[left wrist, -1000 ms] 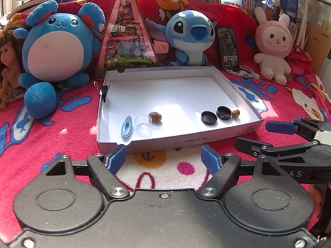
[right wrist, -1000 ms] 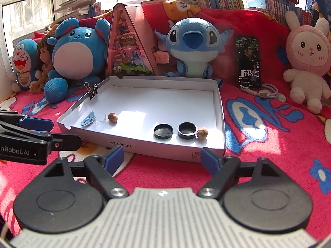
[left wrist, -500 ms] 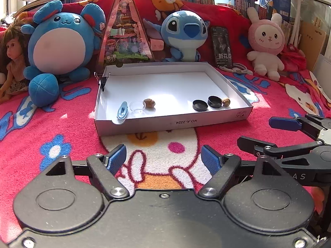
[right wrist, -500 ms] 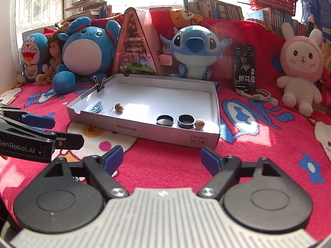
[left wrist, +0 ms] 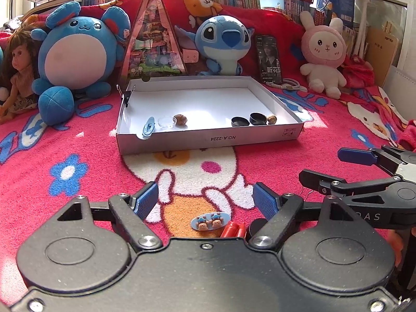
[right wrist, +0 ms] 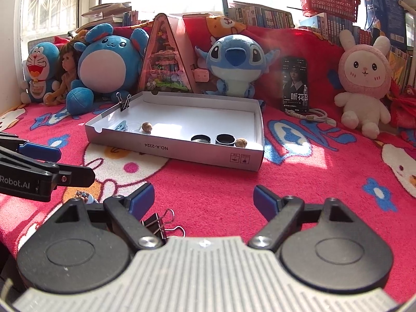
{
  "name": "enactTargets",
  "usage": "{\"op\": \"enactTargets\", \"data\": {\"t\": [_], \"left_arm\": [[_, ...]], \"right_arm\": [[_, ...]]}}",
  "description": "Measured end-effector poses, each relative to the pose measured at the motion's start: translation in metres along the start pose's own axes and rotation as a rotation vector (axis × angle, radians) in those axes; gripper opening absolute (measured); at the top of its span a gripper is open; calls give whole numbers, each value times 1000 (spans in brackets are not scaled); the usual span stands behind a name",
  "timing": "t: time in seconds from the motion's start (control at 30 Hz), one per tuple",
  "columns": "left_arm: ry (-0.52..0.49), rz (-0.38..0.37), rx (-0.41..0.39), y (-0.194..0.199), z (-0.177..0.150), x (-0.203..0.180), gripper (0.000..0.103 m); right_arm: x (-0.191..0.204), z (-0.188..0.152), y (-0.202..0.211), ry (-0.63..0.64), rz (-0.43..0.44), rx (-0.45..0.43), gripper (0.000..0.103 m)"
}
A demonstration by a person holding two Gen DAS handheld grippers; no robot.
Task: Organize rigid objects
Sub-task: 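Lift both open grippers out of the box back toward the rug items, then close the left gripper on a red stick while the right grasps the black binder clip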
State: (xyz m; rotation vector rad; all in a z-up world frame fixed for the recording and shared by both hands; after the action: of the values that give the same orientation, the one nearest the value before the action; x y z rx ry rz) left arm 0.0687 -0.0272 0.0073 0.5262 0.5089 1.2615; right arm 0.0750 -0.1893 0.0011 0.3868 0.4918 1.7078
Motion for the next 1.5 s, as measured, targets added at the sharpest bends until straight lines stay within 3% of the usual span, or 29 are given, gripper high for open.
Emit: {"op": "enactTargets", "data": {"t": [0.73, 0.93, 1.07, 1.5], "left_arm": [[-5, 9, 50, 11, -42, 3, 76], [8, -4, 71, 9, -46, 4, 68], [10, -3, 72, 9, -47, 4, 55], [26, -7, 69, 5, -41, 5, 27]], "right_arm": [[22, -43, 11, 49, 29, 56, 92], [25, -46, 11, 41, 35, 61, 92], [26, -46, 11, 44, 30, 59, 92], [10, -42, 9, -13, -25, 58, 90]]}}
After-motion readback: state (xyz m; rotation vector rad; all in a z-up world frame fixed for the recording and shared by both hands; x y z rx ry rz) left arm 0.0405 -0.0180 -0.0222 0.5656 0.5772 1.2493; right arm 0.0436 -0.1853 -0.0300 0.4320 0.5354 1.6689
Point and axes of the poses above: each gripper's, at about its wrist camera, not at the fingertips, and y roughly against the way its jaws point, x to its left, z to its top, the point moved 5 cm from there along -y, roughly the way its jaws point, and after that the axes turned 1 degree about z, right-handed, at the moved point
